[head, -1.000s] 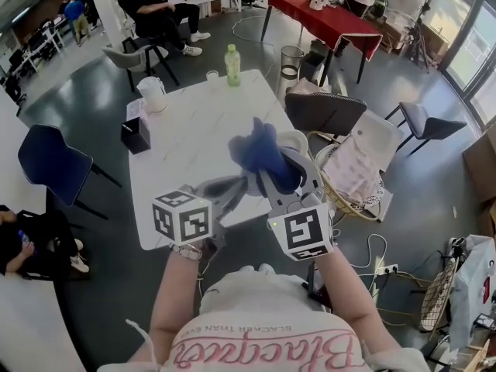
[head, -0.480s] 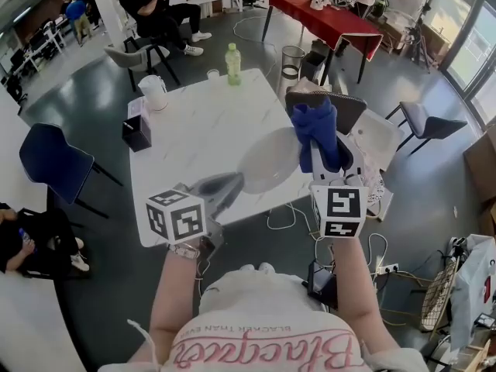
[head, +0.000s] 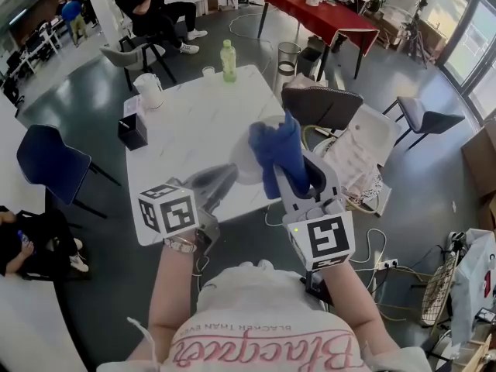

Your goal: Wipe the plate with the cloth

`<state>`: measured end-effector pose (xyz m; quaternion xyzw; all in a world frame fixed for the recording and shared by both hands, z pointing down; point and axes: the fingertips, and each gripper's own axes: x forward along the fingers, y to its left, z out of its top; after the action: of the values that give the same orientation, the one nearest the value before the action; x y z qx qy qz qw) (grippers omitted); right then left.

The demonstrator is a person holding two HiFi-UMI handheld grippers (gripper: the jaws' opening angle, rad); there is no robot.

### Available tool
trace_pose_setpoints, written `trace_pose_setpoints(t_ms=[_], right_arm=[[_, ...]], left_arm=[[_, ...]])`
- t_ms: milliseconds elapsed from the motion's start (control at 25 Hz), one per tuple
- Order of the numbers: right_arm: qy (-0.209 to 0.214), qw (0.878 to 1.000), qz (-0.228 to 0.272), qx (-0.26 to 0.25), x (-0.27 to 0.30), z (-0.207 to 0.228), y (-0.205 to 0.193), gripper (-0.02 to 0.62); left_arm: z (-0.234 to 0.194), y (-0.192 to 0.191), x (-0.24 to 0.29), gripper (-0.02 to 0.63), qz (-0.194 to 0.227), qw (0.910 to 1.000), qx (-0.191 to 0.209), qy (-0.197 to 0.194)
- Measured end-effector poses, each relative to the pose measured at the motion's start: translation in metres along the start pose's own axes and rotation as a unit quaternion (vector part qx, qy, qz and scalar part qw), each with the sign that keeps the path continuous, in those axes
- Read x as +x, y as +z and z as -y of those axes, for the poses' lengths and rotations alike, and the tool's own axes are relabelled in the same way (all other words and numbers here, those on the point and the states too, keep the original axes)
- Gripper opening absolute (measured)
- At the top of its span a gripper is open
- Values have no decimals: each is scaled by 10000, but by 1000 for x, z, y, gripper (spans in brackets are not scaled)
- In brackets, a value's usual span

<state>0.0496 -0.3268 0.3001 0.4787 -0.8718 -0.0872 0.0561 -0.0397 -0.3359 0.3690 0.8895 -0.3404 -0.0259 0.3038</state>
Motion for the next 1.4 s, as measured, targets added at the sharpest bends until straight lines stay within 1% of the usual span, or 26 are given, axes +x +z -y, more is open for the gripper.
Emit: trace_pose_setpoints(t_ms=[80,200,360,440,520,720,840,960,1080,1200,1280,1360,1400], right_arm=[[441,9990,-79,-88,7,-32,-6,117],[808,9959,-217,-331,15,-61,-14,117],[1128,9895,-462,-778,19,-73,-26,117],[1268,9848,-655,-989,18,-72,-34,117],[1250,9820,-854,-1126,17,-66,-42,117],[928,9804,-1162,-1290,12,-39,-54,118],[708,9815,-1227,-1285,10,-21,-58,118],[451,9834,-1253,-1233,11,-3,-60,118],[25,9866,-1268,-1023,8,22,-60,120],[-449,9875,-1284,-794,4,51,-60,120],[-716,9871,-1276,-654,-1,68,-59,120],[-966,9863,-1232,-524,-8,82,-57,120],[-1059,9862,-1190,-456,-13,87,-56,120]], left_arm=[[1,0,2,12,26,10000,-27,-8],[4,0,3,12,16,10000,0,-7],[2,-3,-1,12,-24,10000,3,74],[2,-3,-6,12,31,10000,-77,14],[3,-2,-9,12,99,9999,-91,-92],[10,-1,-13,12,6,9994,296,-153],[12,-1,-13,14,3,9991,357,-216],[12,-1,-12,14,-12,9986,444,-276],[15,0,-12,14,-57,9974,658,-298],[15,3,-12,14,-36,9952,948,-245],[11,5,-11,12,6,9926,1206,-121],[4,6,-10,12,41,9867,1618,115],[1,6,-11,12,60,9812,1909,269]])
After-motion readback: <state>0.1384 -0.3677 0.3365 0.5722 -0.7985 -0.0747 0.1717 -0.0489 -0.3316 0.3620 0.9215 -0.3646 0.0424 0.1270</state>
